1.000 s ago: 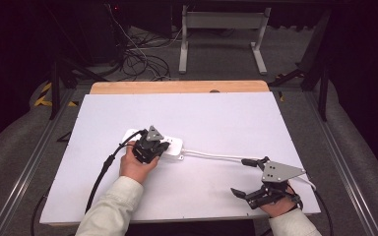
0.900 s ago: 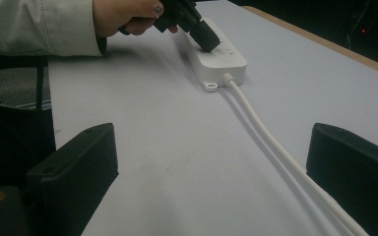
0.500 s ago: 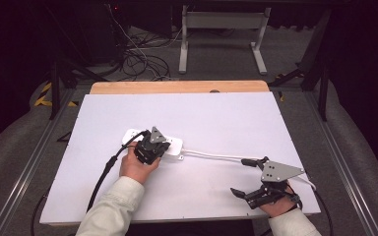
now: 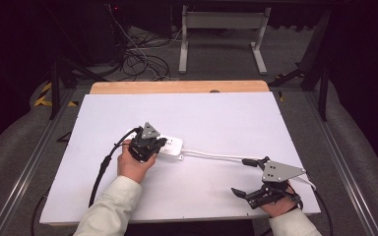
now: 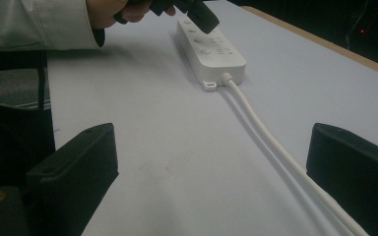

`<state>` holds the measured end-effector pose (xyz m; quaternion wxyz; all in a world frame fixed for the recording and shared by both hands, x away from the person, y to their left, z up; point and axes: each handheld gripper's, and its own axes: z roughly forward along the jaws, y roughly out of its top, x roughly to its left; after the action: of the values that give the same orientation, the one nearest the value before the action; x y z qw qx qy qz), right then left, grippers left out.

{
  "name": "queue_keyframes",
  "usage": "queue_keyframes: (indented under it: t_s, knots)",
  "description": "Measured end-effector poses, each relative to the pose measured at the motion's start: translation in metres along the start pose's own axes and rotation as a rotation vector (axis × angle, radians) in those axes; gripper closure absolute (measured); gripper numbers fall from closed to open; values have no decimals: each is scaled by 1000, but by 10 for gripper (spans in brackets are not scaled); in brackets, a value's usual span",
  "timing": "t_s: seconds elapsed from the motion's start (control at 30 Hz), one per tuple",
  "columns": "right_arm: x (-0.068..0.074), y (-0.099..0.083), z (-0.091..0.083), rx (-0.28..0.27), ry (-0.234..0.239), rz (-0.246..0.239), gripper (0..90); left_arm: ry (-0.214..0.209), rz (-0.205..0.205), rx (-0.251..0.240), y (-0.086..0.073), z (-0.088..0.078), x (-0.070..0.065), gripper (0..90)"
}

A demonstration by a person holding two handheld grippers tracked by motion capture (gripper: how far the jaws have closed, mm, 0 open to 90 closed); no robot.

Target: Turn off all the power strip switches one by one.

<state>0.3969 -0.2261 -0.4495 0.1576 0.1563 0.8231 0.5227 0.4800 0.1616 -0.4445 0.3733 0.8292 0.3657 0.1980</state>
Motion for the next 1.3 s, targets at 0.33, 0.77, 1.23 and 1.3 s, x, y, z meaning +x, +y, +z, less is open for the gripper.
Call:
queue_keyframes:
  t_s: [0.33, 0.77, 1.23, 1.3]
  knots:
    - [1, 0, 0, -1, 1, -2, 59, 25, 18, 38, -5, -9, 6, 900]
    - [0, 0, 0, -1, -1, 1, 59, 22, -32, 54, -12, -9, 20, 900]
    - [0, 0, -1, -1, -1, -2, 59, 33, -21, 85, -16, 2, 20, 900]
    - [0, 0, -1, -1, -1, -2, 59, 35, -23, 85, -16, 3, 20, 900]
